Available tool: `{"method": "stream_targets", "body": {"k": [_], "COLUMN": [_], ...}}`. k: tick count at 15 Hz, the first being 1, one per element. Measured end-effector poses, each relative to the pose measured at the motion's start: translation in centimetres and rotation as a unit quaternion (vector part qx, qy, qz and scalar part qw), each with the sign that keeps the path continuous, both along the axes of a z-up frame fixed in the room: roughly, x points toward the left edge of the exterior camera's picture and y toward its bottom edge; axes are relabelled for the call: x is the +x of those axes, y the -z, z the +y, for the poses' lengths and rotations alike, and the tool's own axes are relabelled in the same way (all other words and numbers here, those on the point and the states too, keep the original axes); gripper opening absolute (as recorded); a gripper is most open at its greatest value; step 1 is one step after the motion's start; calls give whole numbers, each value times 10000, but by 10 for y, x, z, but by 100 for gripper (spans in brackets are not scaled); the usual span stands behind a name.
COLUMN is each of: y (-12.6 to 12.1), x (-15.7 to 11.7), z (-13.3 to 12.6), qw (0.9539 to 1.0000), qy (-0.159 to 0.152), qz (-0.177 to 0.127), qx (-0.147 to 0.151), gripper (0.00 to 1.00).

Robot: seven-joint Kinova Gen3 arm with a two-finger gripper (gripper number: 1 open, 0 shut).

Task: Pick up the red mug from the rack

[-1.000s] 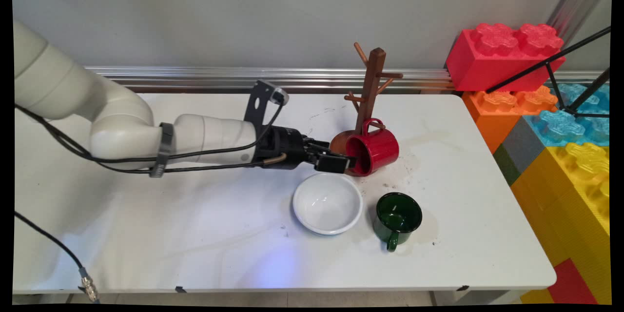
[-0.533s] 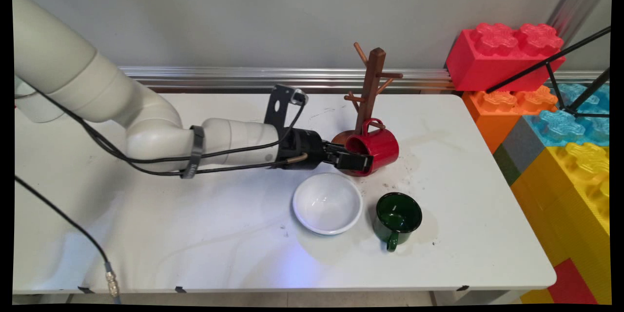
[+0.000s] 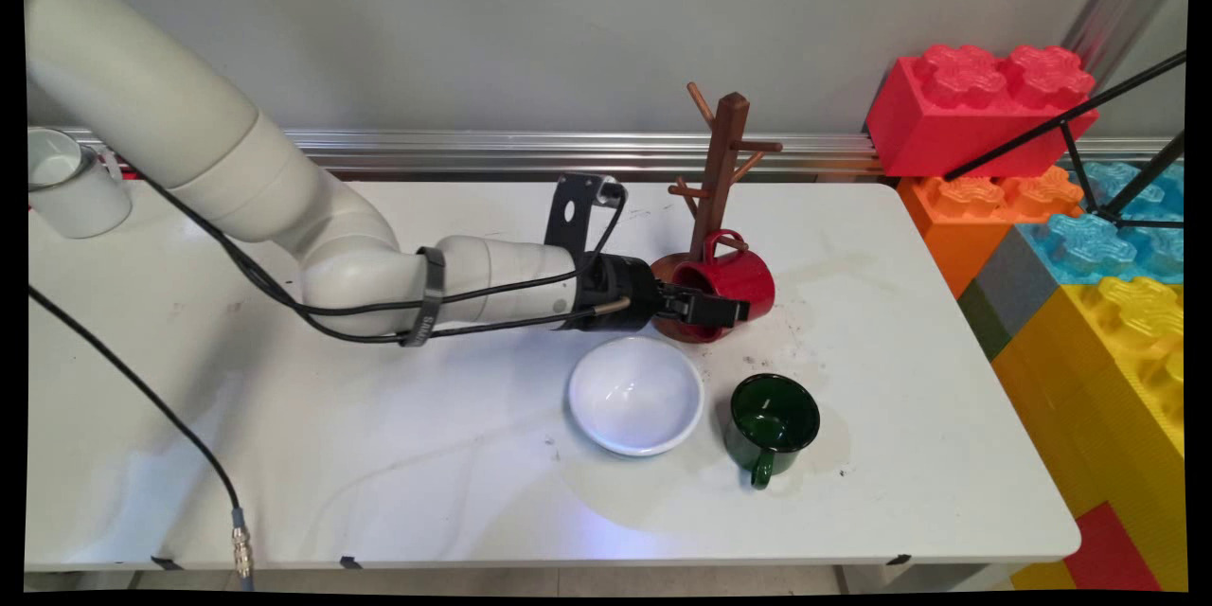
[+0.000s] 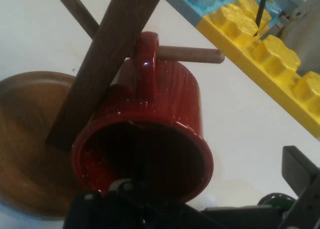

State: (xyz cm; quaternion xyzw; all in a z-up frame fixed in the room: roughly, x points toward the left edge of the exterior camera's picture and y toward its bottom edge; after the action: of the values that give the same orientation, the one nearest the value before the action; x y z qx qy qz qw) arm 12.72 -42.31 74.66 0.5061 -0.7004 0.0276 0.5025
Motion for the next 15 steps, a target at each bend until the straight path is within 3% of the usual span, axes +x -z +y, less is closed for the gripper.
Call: {"method": "stream_targets", "body": {"k": [15], "y": [17], "x": [-26], "z": [-24], "qw": [9992], "qy": [-225], "qz": [249], "qx": [239], "gripper": [100]}}
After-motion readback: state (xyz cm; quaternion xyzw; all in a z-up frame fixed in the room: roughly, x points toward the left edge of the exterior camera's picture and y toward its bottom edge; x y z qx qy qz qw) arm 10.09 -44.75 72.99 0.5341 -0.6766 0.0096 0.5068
